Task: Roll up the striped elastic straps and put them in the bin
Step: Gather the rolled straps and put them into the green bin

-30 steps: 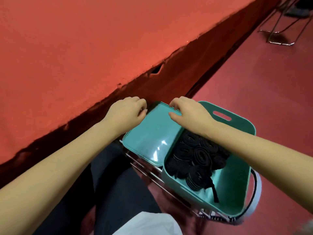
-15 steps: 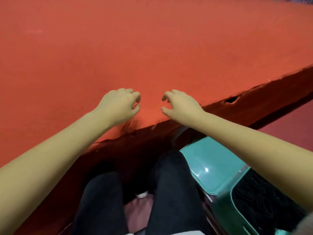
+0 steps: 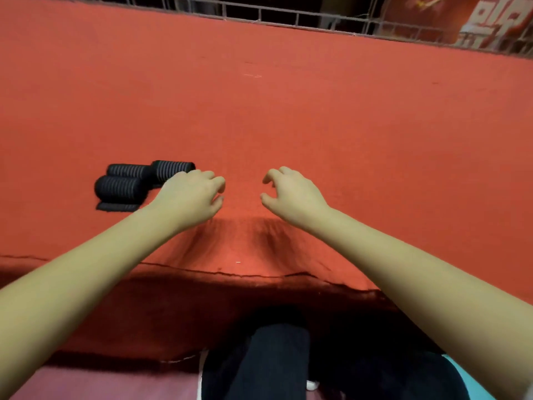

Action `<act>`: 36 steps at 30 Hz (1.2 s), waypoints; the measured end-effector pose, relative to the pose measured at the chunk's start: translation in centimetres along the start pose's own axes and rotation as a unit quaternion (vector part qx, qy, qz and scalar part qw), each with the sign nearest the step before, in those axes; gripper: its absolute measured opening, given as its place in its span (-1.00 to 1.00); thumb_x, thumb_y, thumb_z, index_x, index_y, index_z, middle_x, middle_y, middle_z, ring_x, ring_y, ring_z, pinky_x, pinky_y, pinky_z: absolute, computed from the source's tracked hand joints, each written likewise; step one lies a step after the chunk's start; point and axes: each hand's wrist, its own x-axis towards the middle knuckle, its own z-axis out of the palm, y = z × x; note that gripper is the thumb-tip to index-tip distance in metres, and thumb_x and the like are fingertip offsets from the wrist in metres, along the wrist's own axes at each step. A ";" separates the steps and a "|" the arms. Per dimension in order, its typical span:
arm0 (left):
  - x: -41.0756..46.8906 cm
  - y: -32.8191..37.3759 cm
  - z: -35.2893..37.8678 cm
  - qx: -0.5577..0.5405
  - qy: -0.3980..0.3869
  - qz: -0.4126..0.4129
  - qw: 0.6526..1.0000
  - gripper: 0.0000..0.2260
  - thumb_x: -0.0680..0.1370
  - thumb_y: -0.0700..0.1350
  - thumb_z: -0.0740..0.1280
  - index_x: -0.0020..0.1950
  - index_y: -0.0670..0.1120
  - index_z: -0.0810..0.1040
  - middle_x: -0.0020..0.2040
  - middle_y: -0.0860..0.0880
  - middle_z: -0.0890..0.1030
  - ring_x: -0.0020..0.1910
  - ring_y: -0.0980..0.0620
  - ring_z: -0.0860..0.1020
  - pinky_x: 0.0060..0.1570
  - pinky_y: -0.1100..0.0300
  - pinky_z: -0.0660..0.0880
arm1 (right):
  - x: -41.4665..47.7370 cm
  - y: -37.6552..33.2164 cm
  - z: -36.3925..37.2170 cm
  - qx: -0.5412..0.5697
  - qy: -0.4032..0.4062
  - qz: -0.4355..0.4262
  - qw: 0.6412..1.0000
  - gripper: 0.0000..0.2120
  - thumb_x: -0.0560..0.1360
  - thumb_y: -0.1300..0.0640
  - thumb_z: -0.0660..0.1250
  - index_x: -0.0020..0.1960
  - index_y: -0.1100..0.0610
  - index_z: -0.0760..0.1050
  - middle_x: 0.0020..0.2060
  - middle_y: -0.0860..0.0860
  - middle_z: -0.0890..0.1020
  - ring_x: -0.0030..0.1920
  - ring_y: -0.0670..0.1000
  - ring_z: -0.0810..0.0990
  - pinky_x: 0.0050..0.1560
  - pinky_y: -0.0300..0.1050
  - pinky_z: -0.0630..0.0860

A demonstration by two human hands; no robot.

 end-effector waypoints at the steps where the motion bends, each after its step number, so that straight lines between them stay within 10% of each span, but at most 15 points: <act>1: -0.6 -1.6 0.2 0.000 -0.001 -0.017 1.000 -0.74 0.60 0.02 0.19 0.18 -0.08 0.51 0.08 -0.08 0.56 0.13 -0.15 0.53 0.02 0.02 0.44 | 1.1 -1.3 0.7 -0.004 -0.005 -0.014 1.000 -0.64 0.55 0.00 0.22 0.30 0.12 0.42 0.18 0.11 0.50 0.23 0.16 0.45 0.17 0.04 0.43; 17: -2.8 -16.8 4.6 -0.035 -0.037 -0.154 0.987 -0.75 0.56 -0.06 0.32 0.18 -0.15 0.49 0.09 -0.15 0.50 0.14 -0.20 0.49 -0.03 -0.08 0.47 | 12.6 -13.6 8.8 -0.041 -0.009 -0.130 0.991 -0.72 0.57 0.19 0.12 0.25 0.24 0.37 0.20 0.17 0.39 0.21 0.20 0.38 0.10 0.06 0.37; 26: -3.4 -18.1 6.4 -0.085 -0.038 -0.123 0.988 -0.59 0.45 -0.02 0.46 0.17 -0.19 0.46 0.13 -0.15 0.53 0.14 -0.17 0.38 0.12 -0.04 0.39 | 15.6 -14.5 11.0 -0.049 -0.047 -0.098 0.993 -0.65 0.57 0.23 0.07 0.34 0.22 0.32 0.30 0.18 0.43 0.35 0.18 0.35 0.48 0.19 -0.04; 31: -4.2 -18.1 5.3 -0.132 -0.092 -0.123 0.979 -0.34 0.34 -0.03 0.56 0.37 -0.14 0.42 0.23 -0.16 0.40 0.20 -0.15 0.42 0.17 0.02 0.39 | 15.3 -14.3 11.4 -0.028 0.033 -0.080 0.996 -0.71 0.57 0.19 0.18 0.29 0.19 0.35 0.22 0.13 0.42 0.23 0.18 0.36 0.21 0.05 0.30; 36: -5.3 -18.0 4.6 -0.117 -0.129 -0.116 0.978 -0.51 0.42 -0.09 0.51 0.31 -0.10 0.48 0.29 -0.08 0.31 0.12 -0.14 0.50 0.17 0.06 0.41 | 14.4 -15.1 11.5 -0.059 0.009 -0.087 0.994 -0.69 0.54 0.16 0.23 0.25 0.20 0.34 0.19 0.15 0.44 0.19 0.19 0.44 0.12 0.02 0.30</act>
